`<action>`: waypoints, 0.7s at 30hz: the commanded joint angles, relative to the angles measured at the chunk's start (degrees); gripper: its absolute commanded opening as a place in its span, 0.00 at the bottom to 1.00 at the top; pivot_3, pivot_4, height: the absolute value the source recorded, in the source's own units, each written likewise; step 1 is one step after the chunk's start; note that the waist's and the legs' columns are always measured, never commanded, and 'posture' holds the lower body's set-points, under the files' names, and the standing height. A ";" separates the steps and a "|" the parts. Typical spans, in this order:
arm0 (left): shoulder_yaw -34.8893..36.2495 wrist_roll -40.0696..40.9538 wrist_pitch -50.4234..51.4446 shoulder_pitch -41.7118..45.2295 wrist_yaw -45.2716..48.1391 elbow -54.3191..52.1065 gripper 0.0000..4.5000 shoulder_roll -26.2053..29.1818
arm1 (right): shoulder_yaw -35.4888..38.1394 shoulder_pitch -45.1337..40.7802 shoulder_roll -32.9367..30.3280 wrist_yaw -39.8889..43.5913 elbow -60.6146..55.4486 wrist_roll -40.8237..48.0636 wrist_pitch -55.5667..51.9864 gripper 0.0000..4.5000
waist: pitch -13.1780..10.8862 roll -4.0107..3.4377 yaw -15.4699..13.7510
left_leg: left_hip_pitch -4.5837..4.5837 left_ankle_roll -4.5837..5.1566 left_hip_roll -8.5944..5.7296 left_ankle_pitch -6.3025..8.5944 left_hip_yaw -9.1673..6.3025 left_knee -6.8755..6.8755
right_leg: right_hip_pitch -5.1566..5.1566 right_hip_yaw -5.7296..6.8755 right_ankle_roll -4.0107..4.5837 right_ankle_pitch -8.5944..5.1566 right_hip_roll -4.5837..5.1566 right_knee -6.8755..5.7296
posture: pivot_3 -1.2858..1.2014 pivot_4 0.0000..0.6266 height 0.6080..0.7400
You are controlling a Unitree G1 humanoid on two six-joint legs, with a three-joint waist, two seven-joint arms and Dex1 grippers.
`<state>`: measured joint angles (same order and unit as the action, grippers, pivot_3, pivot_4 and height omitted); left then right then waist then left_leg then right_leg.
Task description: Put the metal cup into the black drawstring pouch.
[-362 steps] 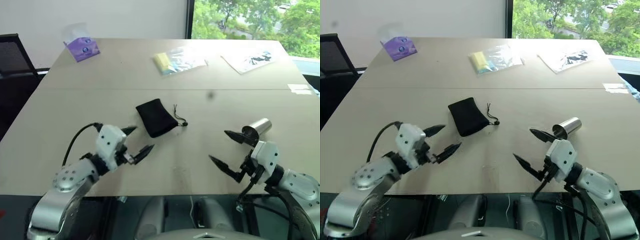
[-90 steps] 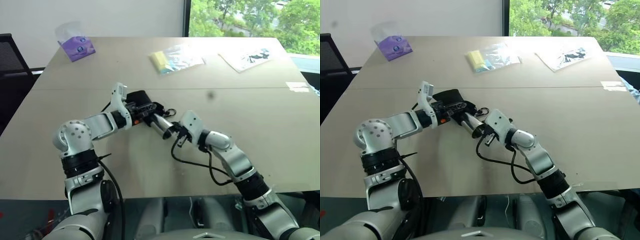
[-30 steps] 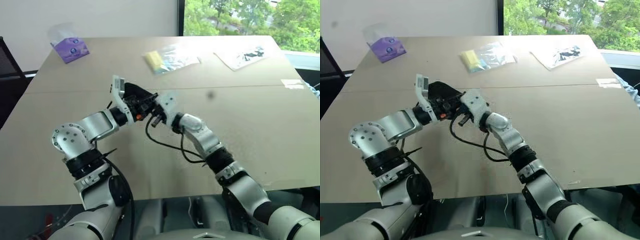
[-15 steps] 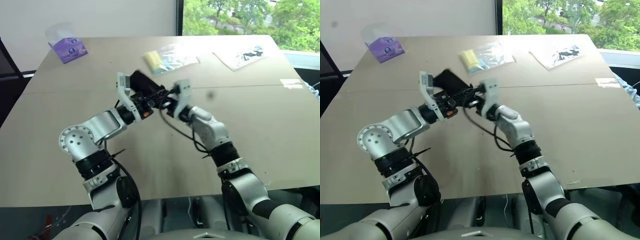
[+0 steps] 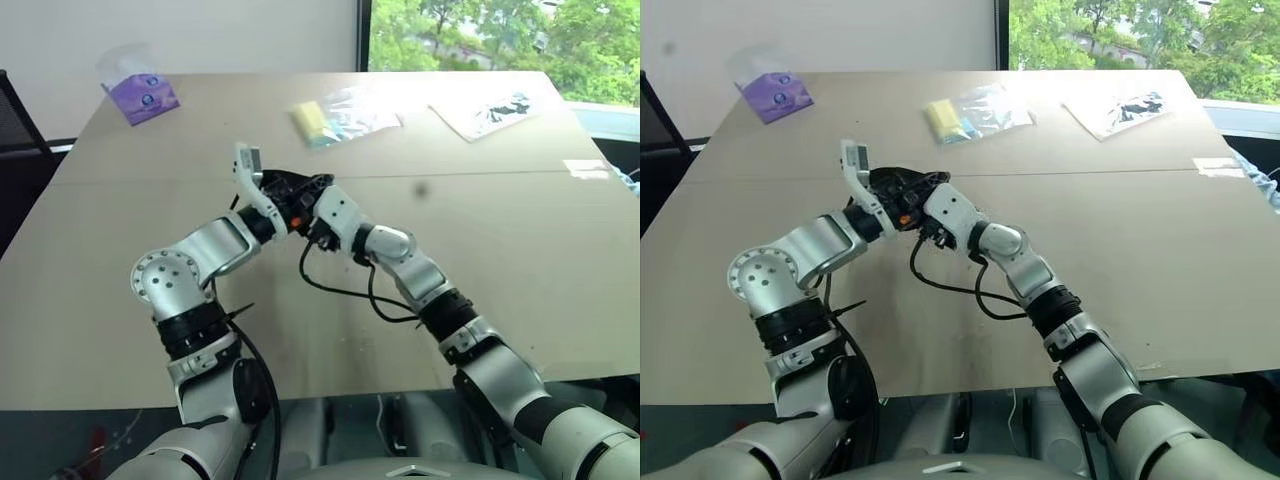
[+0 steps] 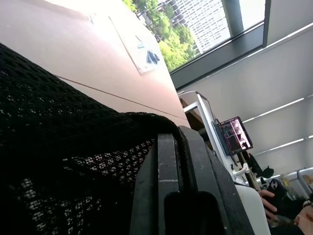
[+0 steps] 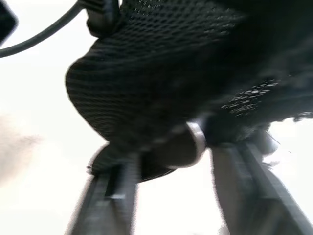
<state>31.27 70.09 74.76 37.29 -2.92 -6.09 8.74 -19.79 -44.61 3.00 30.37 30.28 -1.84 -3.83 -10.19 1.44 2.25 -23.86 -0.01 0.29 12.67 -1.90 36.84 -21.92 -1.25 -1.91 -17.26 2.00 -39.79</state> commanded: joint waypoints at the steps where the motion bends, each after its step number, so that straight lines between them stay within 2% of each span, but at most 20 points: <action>1: -0.74 2.49 -1.53 -1.64 1.84 -0.81 0.00 1.85 | 1.40 1.57 -0.34 2.96 -7.97 2.88 -4.86 0.97 | 0.00 0.00 -0.04 | 0.00 0.00 0.00 0.00 0.00 0.00 | 0.00 0.00 0.00 0.00 0.00 0.00 | 0.52 0.24 1.00; 2: -0.85 2.29 -1.78 -2.18 2.23 -0.45 0.00 2.64 | 1.86 2.18 -0.99 3.66 -10.44 3.56 -6.83 1.00 | 0.00 0.00 -0.06 | 0.00 0.00 0.00 0.00 0.00 0.00 | 0.00 -0.01 0.00 0.00 0.01 0.00 | 0.52 0.24 1.00; 8: -4.80 -3.74 -4.99 -4.67 10.91 3.59 0.00 10.52 | 4.72 6.42 -7.28 7.85 -30.62 10.59 -24.38 1.00 | -0.01 -0.02 -0.36 | 0.00 0.00 -0.01 0.00 -0.05 0.00 | 0.01 0.03 0.01 0.00 0.01 0.00 | 0.52 0.24 1.00; 14: -7.63 -7.13 -7.36 -2.16 20.35 9.54 0.00 16.39 | 6.17 7.94 -14.09 8.70 -41.70 12.54 -30.67 1.00 | -0.01 -0.02 -0.40 | 0.00 0.01 -0.04 0.00 -0.05 -0.02 | 0.00 0.14 0.02 -0.01 0.01 0.02 | 0.52 0.24 1.00; 18: -9.11 -8.99 -7.94 0.29 26.38 12.98 0.00 20.44 | 3.06 9.82 -18.10 6.66 -39.24 7.70 -30.57 1.00 | -0.01 -0.02 -0.26 | 0.00 0.02 -0.04 0.00 -0.06 -0.04 | 0.00 0.13 0.02 -0.01 0.00 0.03 | 0.52 0.24 1.00; 21: -10.00 -10.16 -7.71 2.01 31.02 15.26 0.00 23.96 | -0.07 8.65 -17.01 1.33 -27.58 1.45 -23.23 1.00 | -0.02 -0.02 0.11 | 0.01 0.03 -0.05 0.00 -0.01 -0.04 | -0.01 0.11 0.02 -0.01 0.00 0.03 | 0.52 0.24 1.00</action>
<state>21.53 60.22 67.39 37.68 25.45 9.21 31.19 -18.92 -34.36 -15.02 34.33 -0.58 2.33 -31.54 -10.22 1.42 2.36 -23.84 0.02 0.26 12.67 -1.90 36.79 -21.94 -1.17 -1.89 -17.27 1.99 -39.76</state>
